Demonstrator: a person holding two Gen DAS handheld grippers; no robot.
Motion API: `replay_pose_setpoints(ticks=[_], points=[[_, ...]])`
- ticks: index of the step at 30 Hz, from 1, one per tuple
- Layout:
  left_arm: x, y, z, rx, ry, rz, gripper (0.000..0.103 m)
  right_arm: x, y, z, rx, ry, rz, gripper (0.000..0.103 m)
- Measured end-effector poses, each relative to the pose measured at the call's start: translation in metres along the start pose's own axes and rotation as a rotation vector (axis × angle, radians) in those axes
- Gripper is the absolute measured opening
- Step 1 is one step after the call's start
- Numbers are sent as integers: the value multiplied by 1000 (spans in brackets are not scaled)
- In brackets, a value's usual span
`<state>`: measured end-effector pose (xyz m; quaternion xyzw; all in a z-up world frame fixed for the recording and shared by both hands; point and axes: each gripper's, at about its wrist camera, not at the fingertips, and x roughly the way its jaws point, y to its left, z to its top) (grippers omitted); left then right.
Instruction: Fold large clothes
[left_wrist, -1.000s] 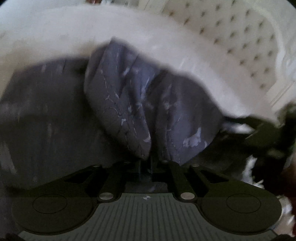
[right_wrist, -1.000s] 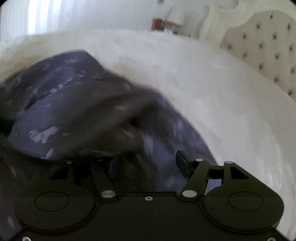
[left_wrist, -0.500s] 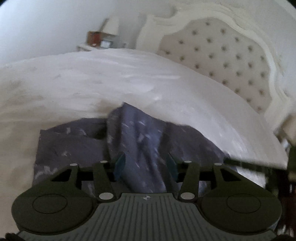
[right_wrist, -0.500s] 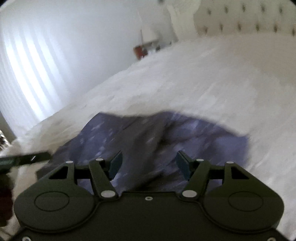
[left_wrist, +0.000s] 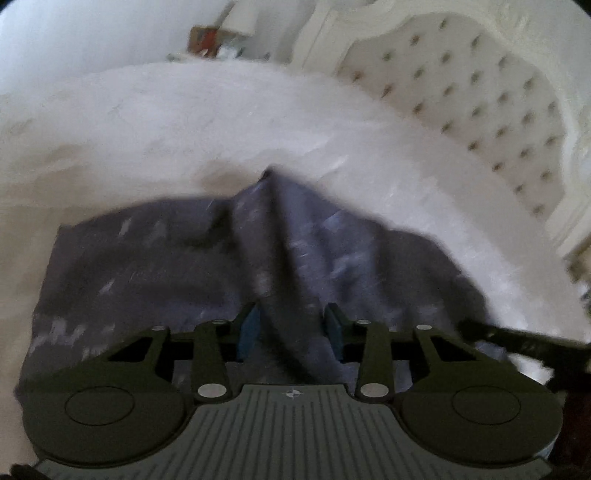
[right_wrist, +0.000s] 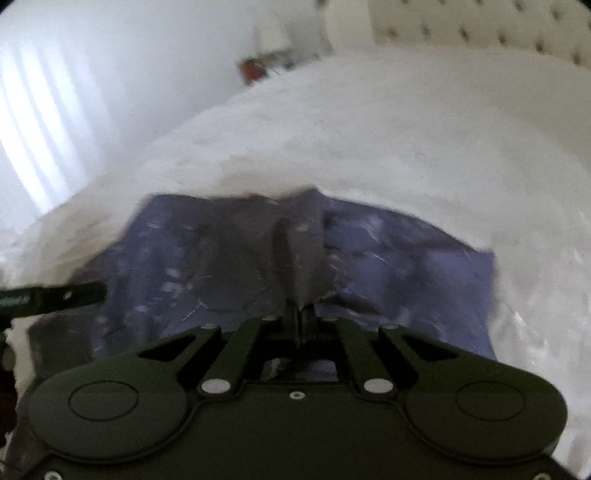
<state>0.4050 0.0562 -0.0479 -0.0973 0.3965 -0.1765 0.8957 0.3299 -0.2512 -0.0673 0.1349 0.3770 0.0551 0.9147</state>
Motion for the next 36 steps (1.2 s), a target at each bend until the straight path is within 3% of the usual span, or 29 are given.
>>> replay_pose_setpoints(ticks=[2, 4, 8, 10, 13, 15, 20, 25, 36], points=[[6, 7, -8, -32, 30, 23, 38, 13, -4, -3, -1, 49, -12, 21], [2, 13, -12, -54, 25, 33, 38, 10, -4, -7, 2, 32, -5, 33], [-27, 4, -10, -3, -59, 70, 38, -25, 11, -7, -48, -126, -60, 56], [-37, -5, -9, 17, -113, 69, 39, -40, 27, -6, -110, -212, -51, 60], [-34, -24, -5, 74, -121, 69, 52, -36, 49, -2, -170, -204, 23, 68], [-20, -35, -5, 108, -88, 93, 59, -23, 59, 0, -186, -175, 36, 69], [15, -24, -15, 97, 28, 237, 65, 19, 47, -11, -124, -64, -44, 69], [23, -27, -31, 209, -5, 282, 76, 26, 45, -34, -195, -78, -65, 69], [30, -39, -40, 237, -66, 332, 87, 28, 47, -44, -205, -121, -59, 77]])
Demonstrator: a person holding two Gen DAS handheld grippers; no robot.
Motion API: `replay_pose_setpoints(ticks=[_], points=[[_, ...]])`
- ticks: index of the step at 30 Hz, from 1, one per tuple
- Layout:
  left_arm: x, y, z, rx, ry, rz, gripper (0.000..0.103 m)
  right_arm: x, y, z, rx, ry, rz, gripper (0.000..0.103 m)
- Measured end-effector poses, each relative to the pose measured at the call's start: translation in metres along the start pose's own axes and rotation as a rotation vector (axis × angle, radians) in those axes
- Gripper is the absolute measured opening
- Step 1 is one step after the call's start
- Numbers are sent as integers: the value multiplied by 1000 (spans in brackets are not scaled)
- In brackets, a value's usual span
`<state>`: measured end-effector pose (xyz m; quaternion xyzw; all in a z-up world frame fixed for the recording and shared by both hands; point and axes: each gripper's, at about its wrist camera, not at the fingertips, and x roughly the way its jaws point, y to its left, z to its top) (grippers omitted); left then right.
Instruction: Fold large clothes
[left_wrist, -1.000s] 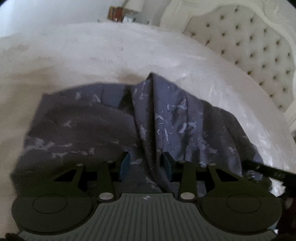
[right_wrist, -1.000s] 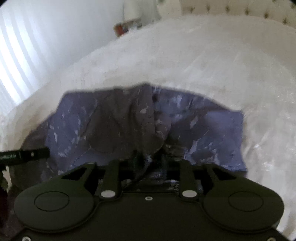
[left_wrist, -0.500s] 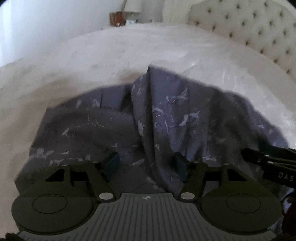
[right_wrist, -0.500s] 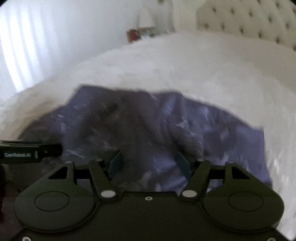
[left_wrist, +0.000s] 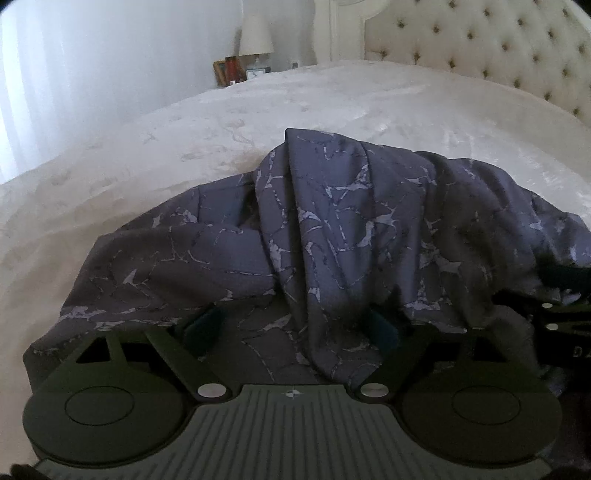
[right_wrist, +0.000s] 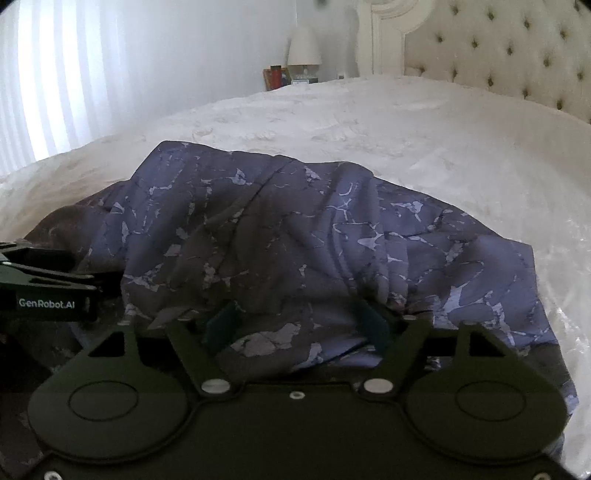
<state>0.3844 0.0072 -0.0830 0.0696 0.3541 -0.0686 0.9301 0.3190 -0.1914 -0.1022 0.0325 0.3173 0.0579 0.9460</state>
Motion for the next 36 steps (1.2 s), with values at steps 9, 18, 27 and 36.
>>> replay_pose_setpoints(ticks=[9, 18, 27, 36], points=[[-7, 4, 10, 5, 72, -9, 90, 4, 3, 7, 18, 70, 85, 102], [-75, 21, -1, -32, 107, 42, 89, -53, 15, 3, 43, 119, 19, 102], [-149, 34, -37, -27, 201, 47, 89, -122, 42, -39, 33, 344, -71, 102], [-197, 27, -92, -51, 329, 5, 89, -180, 66, -73, 55, 478, -105, 102]])
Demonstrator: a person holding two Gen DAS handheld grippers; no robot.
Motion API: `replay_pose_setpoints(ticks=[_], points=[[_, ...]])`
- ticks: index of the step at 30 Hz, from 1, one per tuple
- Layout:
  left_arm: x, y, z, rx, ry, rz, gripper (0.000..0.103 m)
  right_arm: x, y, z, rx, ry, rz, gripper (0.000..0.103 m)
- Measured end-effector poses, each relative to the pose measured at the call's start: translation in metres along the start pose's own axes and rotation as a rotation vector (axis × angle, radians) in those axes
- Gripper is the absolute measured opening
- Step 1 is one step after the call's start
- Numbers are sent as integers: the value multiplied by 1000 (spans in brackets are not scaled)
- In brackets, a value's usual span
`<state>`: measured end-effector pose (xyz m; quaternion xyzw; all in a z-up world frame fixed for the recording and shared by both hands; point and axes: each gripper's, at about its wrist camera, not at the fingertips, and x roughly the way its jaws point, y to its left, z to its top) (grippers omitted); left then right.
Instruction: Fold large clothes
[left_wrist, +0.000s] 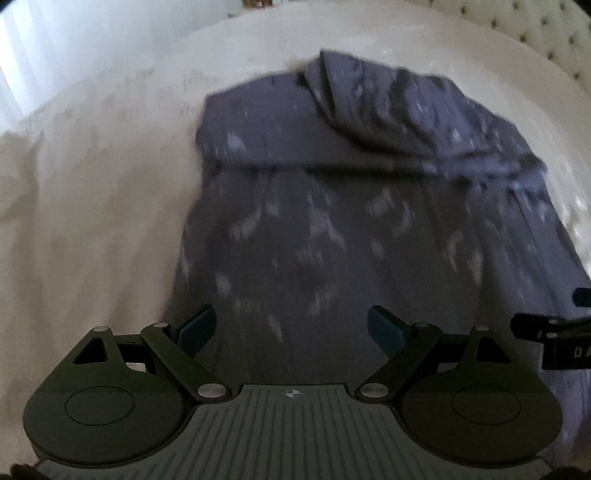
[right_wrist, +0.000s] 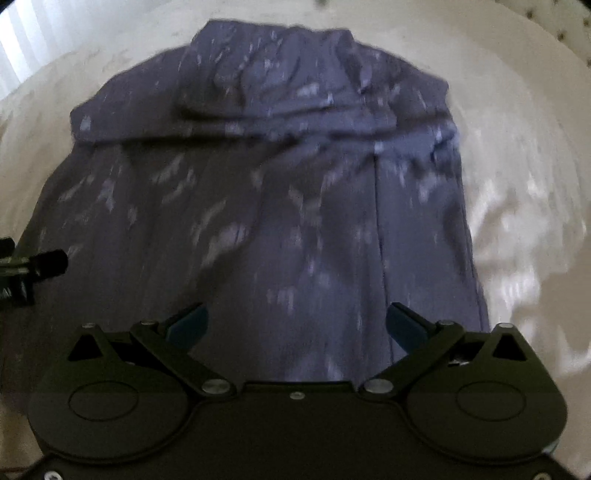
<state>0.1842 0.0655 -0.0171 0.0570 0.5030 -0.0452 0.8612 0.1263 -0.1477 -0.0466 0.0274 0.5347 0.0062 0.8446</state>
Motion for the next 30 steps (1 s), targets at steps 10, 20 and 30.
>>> replay_pose_setpoints(ticks=[10, 20, 30], points=[[-17, -10, -60, 13, 70, 1, 89, -16, 5, -51, -25, 107, -48, 102], [-15, -1, -92, -14, 133, 35, 89, -26, 4, -84, 18, 118, -10, 102], [-38, 30, -101, -71, 41, 98, 89, -46, -34, -107, 153, 14, -44, 102]])
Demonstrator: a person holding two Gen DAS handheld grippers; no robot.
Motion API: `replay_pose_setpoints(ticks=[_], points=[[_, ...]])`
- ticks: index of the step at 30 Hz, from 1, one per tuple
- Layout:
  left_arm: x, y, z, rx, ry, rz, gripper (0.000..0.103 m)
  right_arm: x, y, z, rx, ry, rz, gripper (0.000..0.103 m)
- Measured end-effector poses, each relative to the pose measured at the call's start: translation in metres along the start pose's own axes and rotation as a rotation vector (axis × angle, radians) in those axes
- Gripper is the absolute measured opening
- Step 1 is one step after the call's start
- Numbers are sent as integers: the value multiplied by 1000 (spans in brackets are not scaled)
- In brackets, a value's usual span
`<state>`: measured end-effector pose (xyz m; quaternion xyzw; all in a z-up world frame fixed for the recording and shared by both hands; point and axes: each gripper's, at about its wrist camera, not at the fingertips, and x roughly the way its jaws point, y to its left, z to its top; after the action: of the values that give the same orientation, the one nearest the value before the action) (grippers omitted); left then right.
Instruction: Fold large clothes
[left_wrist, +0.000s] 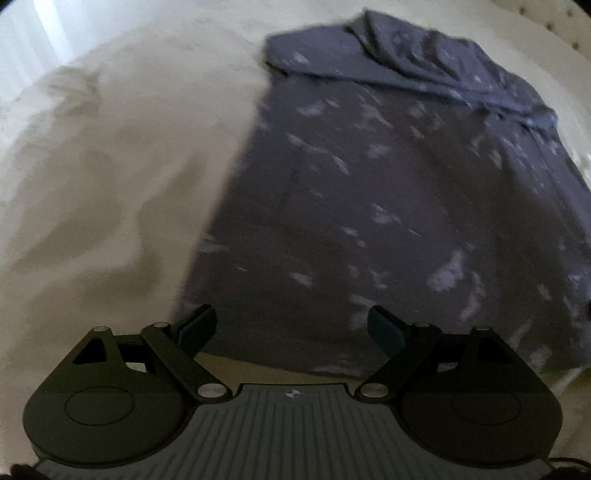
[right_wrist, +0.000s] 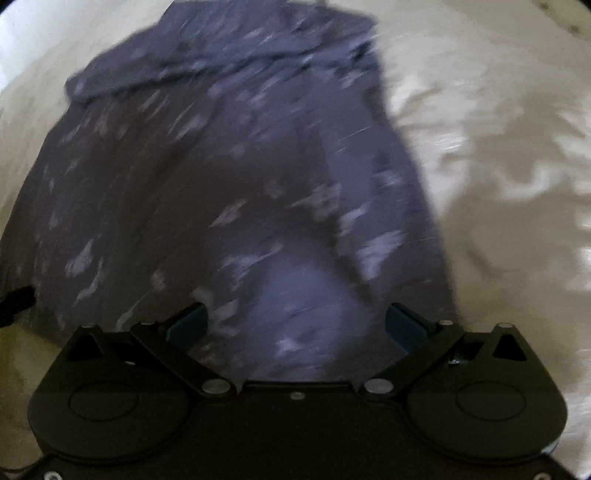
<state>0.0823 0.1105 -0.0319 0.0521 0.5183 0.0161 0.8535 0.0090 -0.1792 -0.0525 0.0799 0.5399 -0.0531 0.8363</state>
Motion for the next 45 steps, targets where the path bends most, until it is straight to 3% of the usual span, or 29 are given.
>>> replay_pose_setpoints(ticks=[4, 8, 14, 21, 34, 37, 38, 43, 45], points=[[-3, 19, -3, 5, -35, 37, 89, -10, -32, 2, 73, -85, -35, 102], [2, 35, -7, -3, -14, 43, 89, -2, -56, 5, 100, -70, -57, 102], [18, 52, -9, -17, 26, 7, 89, 15, -66, -4, 113, -29, -2, 102], [33, 57, 0, 5, 6, -12, 90, 35, -68, -3, 77, 17, 73, 103], [57, 62, 7, 3, 19, -172, 100, 53, -76, -4, 95, 63, 269, 103], [53, 64, 5, -6, 3, -218, 87, 48, -81, -7, 103, 60, 314, 101], [49, 65, 5, -6, -2, -236, 78, 46, -81, -8, 103, 56, 318, 95], [40, 65, 3, 3, -3, -273, 38, 34, -84, -15, 118, 45, 341, 55], [39, 70, 4, -26, -7, -307, 17, 29, -89, -17, 139, 38, 383, 29]])
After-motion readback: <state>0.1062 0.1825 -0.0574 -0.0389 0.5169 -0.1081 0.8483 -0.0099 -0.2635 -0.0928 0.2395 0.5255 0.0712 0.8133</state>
